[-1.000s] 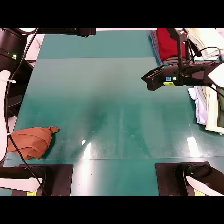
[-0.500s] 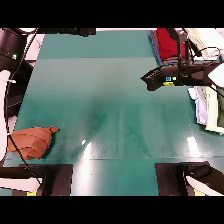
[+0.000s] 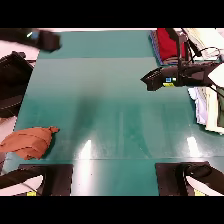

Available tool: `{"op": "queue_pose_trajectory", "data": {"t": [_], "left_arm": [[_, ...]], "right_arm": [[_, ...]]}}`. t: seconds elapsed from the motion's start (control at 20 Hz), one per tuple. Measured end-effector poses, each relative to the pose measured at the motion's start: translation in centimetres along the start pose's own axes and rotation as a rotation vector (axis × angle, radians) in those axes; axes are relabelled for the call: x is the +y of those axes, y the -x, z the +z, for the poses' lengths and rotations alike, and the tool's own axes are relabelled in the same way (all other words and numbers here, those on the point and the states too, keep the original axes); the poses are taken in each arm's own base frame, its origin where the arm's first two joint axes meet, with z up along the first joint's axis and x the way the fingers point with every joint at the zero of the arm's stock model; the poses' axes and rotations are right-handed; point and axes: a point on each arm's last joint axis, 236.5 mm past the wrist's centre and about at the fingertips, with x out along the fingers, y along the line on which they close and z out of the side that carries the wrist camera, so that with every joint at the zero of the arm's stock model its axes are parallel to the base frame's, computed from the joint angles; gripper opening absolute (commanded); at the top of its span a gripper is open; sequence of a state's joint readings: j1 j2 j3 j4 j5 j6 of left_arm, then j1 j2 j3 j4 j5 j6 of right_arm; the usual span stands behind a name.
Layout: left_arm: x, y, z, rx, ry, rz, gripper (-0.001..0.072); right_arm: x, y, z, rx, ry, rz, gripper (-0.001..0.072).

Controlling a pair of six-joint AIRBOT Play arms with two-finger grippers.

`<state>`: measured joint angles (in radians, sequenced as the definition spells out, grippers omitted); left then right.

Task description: Fold the shirts.

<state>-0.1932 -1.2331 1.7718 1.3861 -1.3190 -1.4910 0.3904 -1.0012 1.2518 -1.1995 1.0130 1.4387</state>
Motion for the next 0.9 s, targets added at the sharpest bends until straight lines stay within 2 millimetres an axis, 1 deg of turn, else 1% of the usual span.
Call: {"op": "queue_pose_trajectory", "data": {"t": [0.1, 0.15, 0.2, 0.25, 0.3, 0.4, 0.45, 0.55, 0.65, 0.7, 0.75, 0.8, 0.85, 0.9], "left_arm": [[2.4, 1.4, -5.6, 0.103, 0.047, 0.059, 0.0026], [3.4, 1.7, -8.6, 0.154, 0.069, 0.086, 0.0027], [4.6, 1.9, -11.9, 0.214, 0.09, 0.124, 0.0046], [5.5, 1.9, -15.2, 0.277, 0.112, 0.157, 0.0349], [6.3, 1.7, -18.7, 0.347, 0.137, 0.188, 0.0616], [7.7, 1.3, -25.2, 0.483, 0.185, 0.251, 0.0612], [8.4, 1.1, -27.9, 0.546, 0.2, 0.284, 0.0612], [9.4, 0.7, -32.7, 0.647, 0.224, 0.336, 0.0612], [10.0, 0.2, -35.7, 0.696, 0.237, 0.371, 0.0611], [10.2, 0.0, -36.8, 0.711, 0.248, 0.384, 0.061], [10.3, -0.2, -37.5, 0.717, 0.255, 0.396, 0.0595], [10.4, -0.3, -38.1, 0.722, 0.266, 0.405, 0.0361], [10.5, -0.4, -38.4, 0.723, 0.276, 0.413, 0.0062], [10.6, -0.3, -38.4, 0.721, 0.283, 0.423, 0.0025]], "right_arm": [[0.0, 0.0, 0.0, 0.001, -0.001, 0.0, 0.0019], [0.0, 0.0, 0.0, 0.002, -0.001, 0.002, 0.0019], [0.0, 0.0, 0.0, 0.002, -0.002, 0.002, 0.0019], [0.0, 0.0, -0.1, 0.002, -0.002, 0.002, 0.0019], [0.0, 0.0, -0.1, 0.002, -0.002, 0.002, 0.0019], [0.0, 0.0, -0.1, 0.004, -0.002, 0.002, 0.0019], [0.0, 0.0, -0.1, 0.005, -0.002, 0.002, 0.0019], [0.1, 0.0, -0.2, 0.007, -0.002, 0.002, 0.0019], [0.1, 0.0, -0.2, 0.007, -0.002, 0.003, 0.0019], [0.1, 0.0, -0.2, 0.007, -0.002, 0.003, 0.0019], [0.1, 0.0, -0.2, 0.008, -0.002, 0.003, 0.0019], [0.1, 0.0, -0.2, 0.008, -0.002, 0.003, 0.0019], [0.1, 0.0, -0.2, 0.008, -0.002, 0.003, 0.002], [0.0, 0.0, -0.2, 0.008, -0.002, 0.002, 0.0019]]}}
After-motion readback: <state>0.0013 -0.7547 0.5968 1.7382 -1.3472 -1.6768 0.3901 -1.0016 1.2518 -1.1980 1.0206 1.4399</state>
